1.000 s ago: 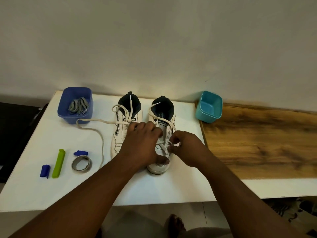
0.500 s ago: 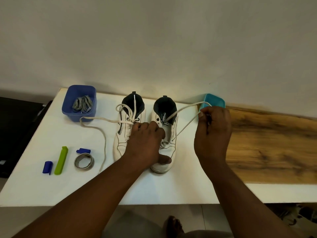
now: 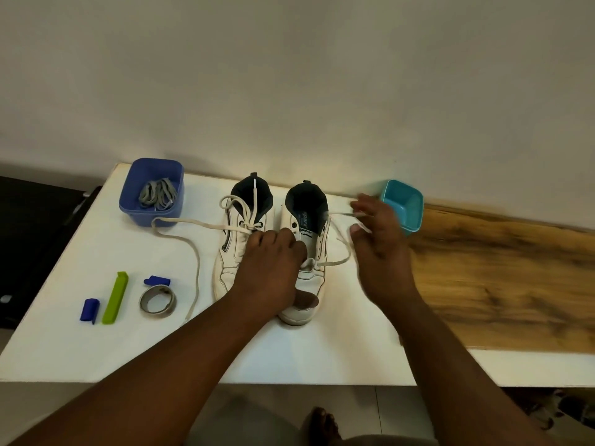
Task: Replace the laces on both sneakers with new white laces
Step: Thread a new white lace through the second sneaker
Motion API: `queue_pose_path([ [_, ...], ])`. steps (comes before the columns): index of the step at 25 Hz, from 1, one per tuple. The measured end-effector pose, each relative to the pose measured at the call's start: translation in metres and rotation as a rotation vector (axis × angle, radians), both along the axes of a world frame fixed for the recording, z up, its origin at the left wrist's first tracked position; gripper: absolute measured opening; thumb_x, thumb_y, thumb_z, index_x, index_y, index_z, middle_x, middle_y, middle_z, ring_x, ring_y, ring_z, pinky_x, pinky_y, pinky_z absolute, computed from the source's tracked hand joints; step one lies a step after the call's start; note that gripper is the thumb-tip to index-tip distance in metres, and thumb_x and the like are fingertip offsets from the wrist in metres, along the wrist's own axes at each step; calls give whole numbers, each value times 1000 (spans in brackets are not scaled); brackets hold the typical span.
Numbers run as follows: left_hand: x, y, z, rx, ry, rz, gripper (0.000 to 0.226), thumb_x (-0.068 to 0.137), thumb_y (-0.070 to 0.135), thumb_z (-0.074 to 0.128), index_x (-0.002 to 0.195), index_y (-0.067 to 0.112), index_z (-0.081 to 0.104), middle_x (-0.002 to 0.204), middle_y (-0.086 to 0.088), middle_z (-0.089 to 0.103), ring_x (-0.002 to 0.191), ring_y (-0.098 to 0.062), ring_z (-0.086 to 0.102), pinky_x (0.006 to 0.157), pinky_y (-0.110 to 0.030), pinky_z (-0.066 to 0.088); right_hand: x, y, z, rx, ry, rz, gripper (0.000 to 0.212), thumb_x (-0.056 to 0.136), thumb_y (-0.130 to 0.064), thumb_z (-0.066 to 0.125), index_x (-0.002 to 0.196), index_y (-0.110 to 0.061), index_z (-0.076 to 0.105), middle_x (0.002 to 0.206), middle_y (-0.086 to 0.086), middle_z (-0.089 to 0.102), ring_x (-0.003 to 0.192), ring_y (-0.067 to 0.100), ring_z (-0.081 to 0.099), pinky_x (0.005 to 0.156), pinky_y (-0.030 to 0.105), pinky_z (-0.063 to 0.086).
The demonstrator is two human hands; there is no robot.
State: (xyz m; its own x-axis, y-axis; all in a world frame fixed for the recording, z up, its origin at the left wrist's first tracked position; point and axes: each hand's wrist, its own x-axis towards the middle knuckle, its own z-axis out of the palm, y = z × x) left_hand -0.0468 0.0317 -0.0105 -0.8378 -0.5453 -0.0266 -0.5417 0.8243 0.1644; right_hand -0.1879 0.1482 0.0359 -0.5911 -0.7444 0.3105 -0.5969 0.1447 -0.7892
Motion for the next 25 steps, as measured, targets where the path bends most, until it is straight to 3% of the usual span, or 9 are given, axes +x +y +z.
queue_pose_path([
  [1, 1, -1, 1, 14, 7, 1, 78, 62, 84, 63, 117, 30, 57, 116, 4, 49, 112, -22, 48, 104, -40, 31, 6, -2, -4, 137, 111, 104, 49, 100, -7, 62, 142, -30, 53, 147, -8, 49, 121, 5, 58, 93, 21, 54],
  [3, 1, -1, 2, 27, 20, 6, 74, 63, 82, 65, 117, 31, 57, 117, 4, 49, 112, -22, 49, 103, -39, 30, 8, -3, -14, 383, 301, 18, 50, 95, -24, 71, 141, -34, 52, 141, -8, 48, 105, 8, 62, 81, 25, 53],
  [5, 0, -1, 2, 18, 25, 7, 73, 64, 81, 66, 117, 32, 57, 117, 4, 49, 112, -21, 49, 102, -38, 29, 8, -1, -23, 639, 249, -125, 40, 89, -50, 75, 120, -29, 61, 116, -4, 57, 92, 14, 60, 71, 29, 48],
  [7, -1, -2, 0, 1, 23, 5, 73, 66, 80, 66, 120, 32, 57, 119, 4, 48, 113, -21, 48, 102, -39, 30, 9, -1, -35, 805, 56, -116, 40, 86, -63, 71, 104, -28, 63, 96, -8, 64, 85, 13, 60, 66, 31, 46],
  [11, -1, -1, 0, -6, 23, 14, 73, 65, 82, 64, 118, 32, 56, 116, 5, 48, 111, -20, 48, 102, -39, 31, 0, -4, -38, 689, -145, -95, 30, 91, -46, 74, 82, -21, 61, 71, -5, 58, 70, 17, 55, 59, 29, 37],
  [15, -2, 1, 1, -34, 9, 20, 74, 65, 82, 64, 120, 32, 56, 117, 4, 49, 112, -21, 48, 104, -39, 31, -9, 3, -15, 563, -288, -132, 23, 92, -34, 76, 79, -16, 71, 75, 7, 69, 69, 18, 61, 65, 36, 50],
  [20, -3, 3, -2, -62, -6, 33, 77, 66, 82, 65, 121, 29, 57, 119, 3, 49, 113, -22, 47, 106, -39, 29, -36, 25, 18, 455, -149, -322, 14, 97, -34, 70, 93, -20, 68, 85, 2, 67, 81, 18, 64, 68, 33, 51],
  [25, -1, 2, 8, 10, 26, 33, 80, 73, 73, 69, 134, 29, 43, 120, 2, 52, 111, -24, 55, 102, -42, 36, -6, 8, 0, 287, -206, -157, 10, 98, -35, 68, 93, -26, 71, 88, -7, 70, 80, 14, 67, 70, 31, 54],
])
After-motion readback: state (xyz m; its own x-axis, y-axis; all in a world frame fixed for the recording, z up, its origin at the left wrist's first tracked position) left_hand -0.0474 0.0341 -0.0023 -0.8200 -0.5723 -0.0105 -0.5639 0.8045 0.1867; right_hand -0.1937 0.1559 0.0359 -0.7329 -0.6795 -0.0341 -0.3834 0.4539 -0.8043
